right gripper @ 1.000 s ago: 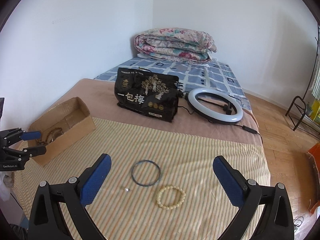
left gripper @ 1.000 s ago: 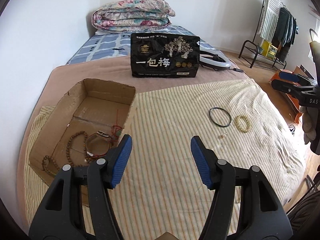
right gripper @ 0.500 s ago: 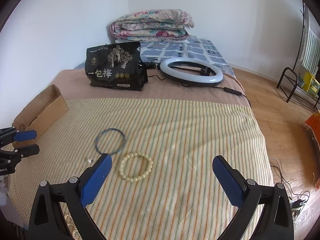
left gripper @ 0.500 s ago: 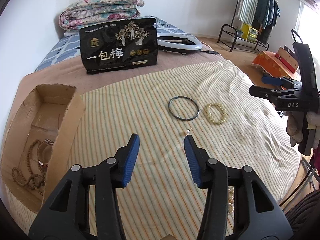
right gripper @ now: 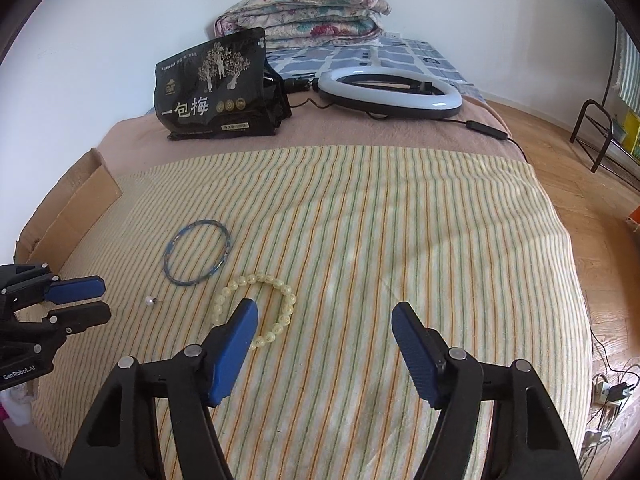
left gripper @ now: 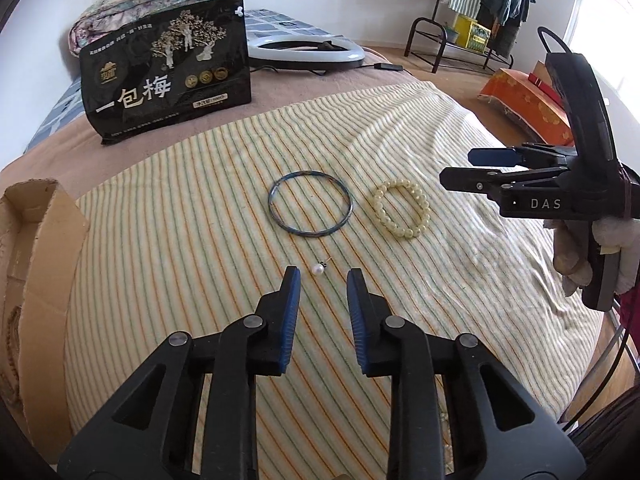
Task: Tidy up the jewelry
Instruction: 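Close left tool on the pearl earring while right tool closes on the cream bracelet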
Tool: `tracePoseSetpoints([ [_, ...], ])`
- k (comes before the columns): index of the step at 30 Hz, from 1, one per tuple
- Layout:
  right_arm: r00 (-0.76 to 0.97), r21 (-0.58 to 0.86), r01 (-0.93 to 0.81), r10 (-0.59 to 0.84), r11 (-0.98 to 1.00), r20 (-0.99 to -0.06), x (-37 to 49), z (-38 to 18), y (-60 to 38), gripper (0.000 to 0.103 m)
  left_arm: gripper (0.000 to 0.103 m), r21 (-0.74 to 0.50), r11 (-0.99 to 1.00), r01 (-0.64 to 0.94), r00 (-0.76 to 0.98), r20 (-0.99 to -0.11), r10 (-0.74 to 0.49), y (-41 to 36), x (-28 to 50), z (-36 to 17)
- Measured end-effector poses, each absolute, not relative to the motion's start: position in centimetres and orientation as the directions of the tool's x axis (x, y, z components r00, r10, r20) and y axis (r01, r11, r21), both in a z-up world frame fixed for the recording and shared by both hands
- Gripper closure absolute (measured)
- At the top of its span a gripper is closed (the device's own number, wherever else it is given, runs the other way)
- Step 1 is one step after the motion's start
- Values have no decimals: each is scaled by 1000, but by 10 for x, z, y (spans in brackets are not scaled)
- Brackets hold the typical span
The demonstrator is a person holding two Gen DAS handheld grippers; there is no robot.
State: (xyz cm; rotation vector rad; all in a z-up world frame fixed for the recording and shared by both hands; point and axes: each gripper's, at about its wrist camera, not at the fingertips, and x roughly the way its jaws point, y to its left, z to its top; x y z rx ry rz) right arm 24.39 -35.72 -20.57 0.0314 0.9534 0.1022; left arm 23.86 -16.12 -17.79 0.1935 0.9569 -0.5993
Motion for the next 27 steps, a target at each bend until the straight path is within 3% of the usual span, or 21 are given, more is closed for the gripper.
tracePoseSetpoints([
  [21,519,38,-98,83,994,-851,270,-235,-338,60,96,-68,836,545,428,-834,-347,-180,256,-216],
  [24,515,22,-117,80,993,-854,270,-236,-333,69,96,-72,836,544,427,-834,-350,-180,257,-217],
  [27,509,25,-149,98,989,-855,269,-235,-328,87,96,-81,838,540,425,-833,-354,-180,258,-217],
])
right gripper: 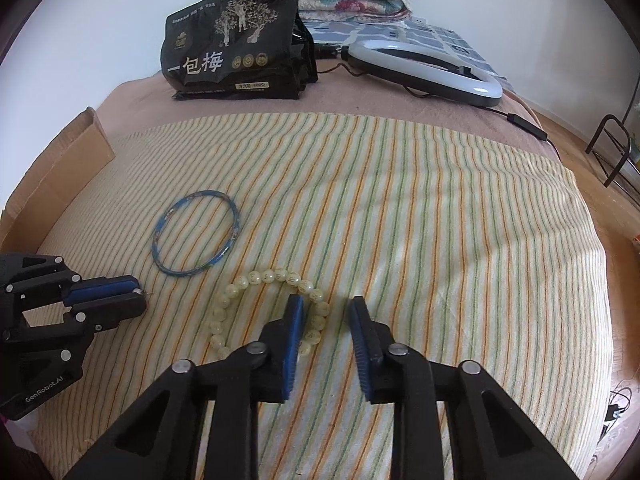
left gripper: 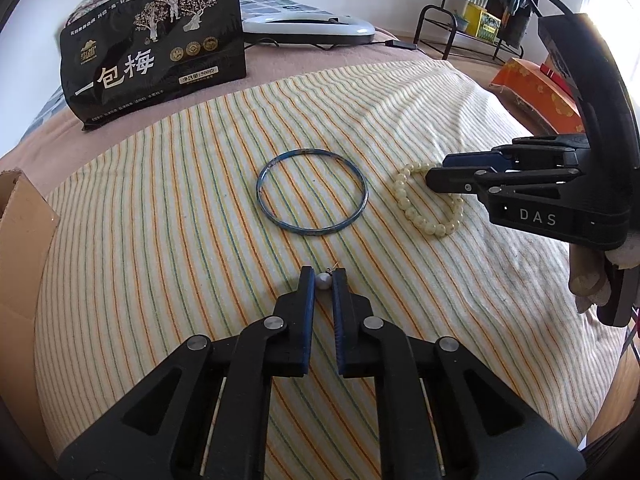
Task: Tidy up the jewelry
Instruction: 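Close left tool on the pearl earring while right tool closes on the cream bracelet, then carry earring with left tool to the box while right tool carries the bracelet there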
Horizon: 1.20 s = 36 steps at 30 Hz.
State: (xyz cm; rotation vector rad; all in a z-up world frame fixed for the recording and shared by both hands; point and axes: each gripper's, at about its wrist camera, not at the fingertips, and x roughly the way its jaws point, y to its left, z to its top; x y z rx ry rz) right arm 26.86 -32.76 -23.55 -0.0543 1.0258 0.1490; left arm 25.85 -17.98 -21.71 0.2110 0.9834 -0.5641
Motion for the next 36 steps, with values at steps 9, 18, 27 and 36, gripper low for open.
tracePoseSetpoints([
  [9,518,76,-160,150,984,-842,263,-228,-322,98,96,-70,839,540,432,-832,-348,-178,254,-211],
  [18,552,74,-173,159,982,-818,254,-205,-311,98,96,-75,845,529,453,-817,-356,-165,245,-196],
  [27,583,48,-188,151,981,-798,237,-182,-298,98,96,-82,856,510,478,-801,-362,-146,232,-178],
  [36,614,34,-195,149,980,-775,223,-157,-287,98,96,-86,869,487,516,-774,-366,-122,219,-152],
])
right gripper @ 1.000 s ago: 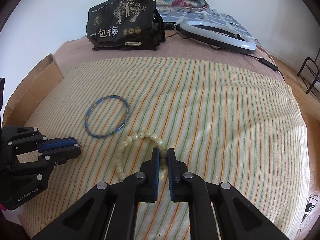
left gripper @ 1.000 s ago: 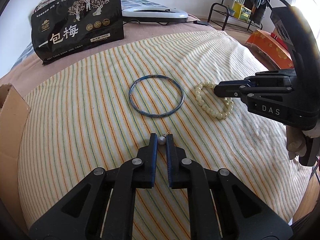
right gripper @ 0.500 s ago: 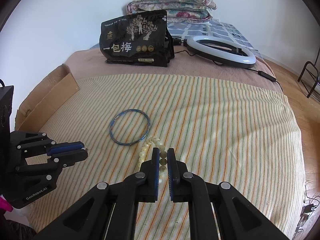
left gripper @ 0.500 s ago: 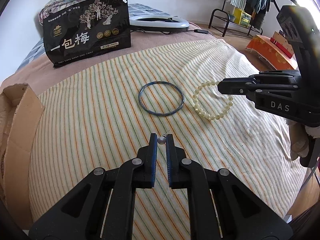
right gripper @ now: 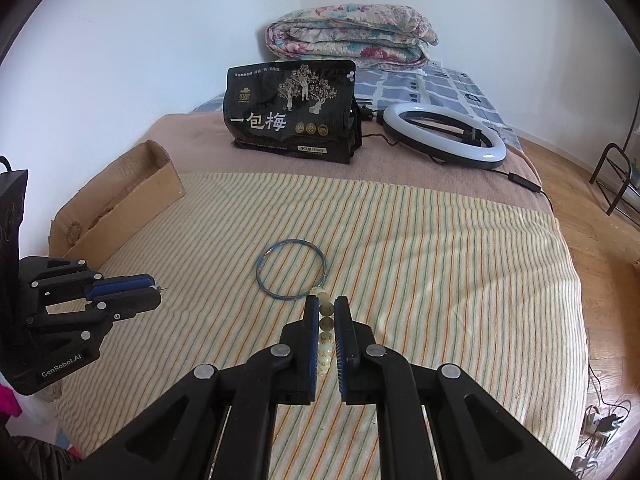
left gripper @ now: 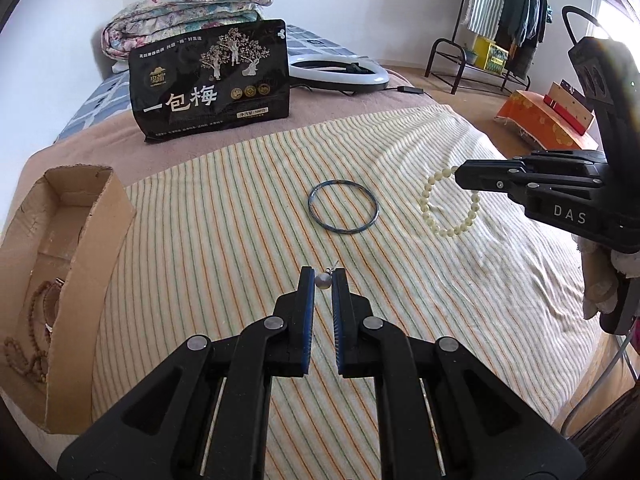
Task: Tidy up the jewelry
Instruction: 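Carry earring with left tool to the box while right tool carries the bracelet there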
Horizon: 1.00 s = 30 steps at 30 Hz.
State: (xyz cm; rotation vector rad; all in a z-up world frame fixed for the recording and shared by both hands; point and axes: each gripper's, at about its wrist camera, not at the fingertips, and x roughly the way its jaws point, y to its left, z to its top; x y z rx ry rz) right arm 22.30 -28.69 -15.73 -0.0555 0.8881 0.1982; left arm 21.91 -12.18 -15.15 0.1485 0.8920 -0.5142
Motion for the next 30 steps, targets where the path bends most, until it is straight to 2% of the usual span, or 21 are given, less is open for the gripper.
tracePoseSetpoints([
  [16,654,-7,-252,165,968,-738,209,-114,-239,98,96,-73,890,450,589,-725,-358,-79,198,-109],
  [30,667,-37,-340,213,940,-714,216,-86,-173,98,96,-56,930,364,659,-690,-300,-9,198,-83],
])
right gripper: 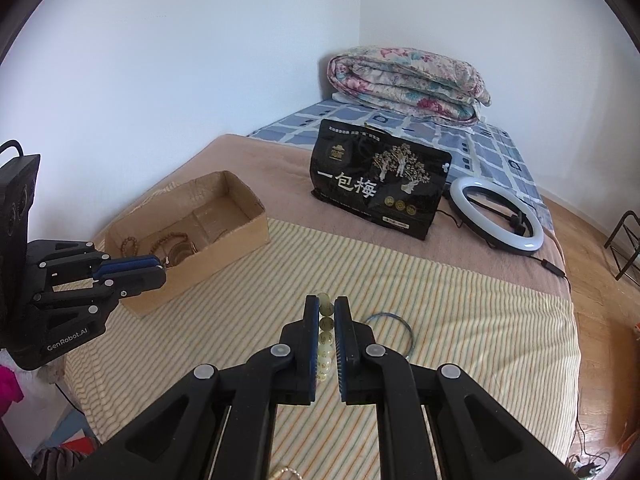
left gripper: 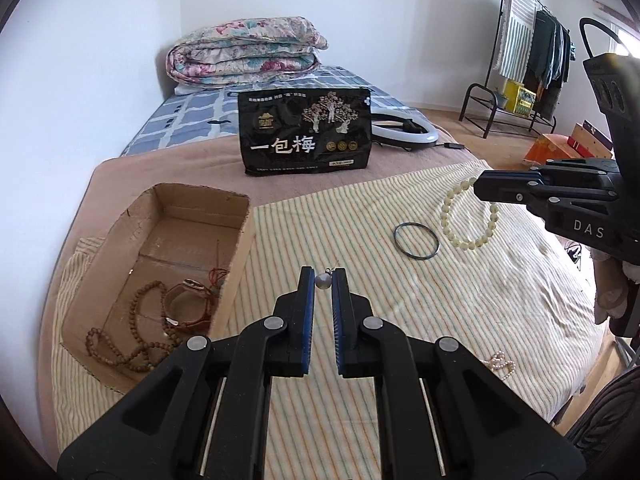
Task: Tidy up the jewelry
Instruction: 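Carry earring with left tool to the box while right tool carries the bracelet there, then open left tool over the box while right tool releases the bracelet inside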
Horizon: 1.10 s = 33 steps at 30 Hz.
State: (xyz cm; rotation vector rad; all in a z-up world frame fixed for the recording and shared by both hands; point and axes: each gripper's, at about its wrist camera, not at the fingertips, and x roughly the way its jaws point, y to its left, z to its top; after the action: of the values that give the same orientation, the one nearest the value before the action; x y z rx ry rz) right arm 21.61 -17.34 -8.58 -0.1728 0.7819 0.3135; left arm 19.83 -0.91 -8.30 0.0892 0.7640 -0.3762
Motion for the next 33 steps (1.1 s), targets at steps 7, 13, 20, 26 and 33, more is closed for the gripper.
tracePoseSetpoints([
  [7,660,-44,-395,250,918,-708,228,-78,-134,98,96,-49,953,300,690,-678,-252,32,204,-77],
  [13,650,-49,-440,280,897,-707,239,-75,-102,98,96,-49,970,237,706,-677,-207,68,212,-78],
  [20,635,-42,-474,309,879,-708,261,-78,-66,98,96,-52,982,183,715,-678,-169,103,223,-82],
  [26,619,-33,-498,328,867,-714,279,-87,-36,98,96,-55,988,147,708,-691,-144,128,231,-91],
  [33,606,-42,-523,336,852,-721,303,-97,-4,98,96,-61,991,117,700,-703,-126,147,243,-101],
])
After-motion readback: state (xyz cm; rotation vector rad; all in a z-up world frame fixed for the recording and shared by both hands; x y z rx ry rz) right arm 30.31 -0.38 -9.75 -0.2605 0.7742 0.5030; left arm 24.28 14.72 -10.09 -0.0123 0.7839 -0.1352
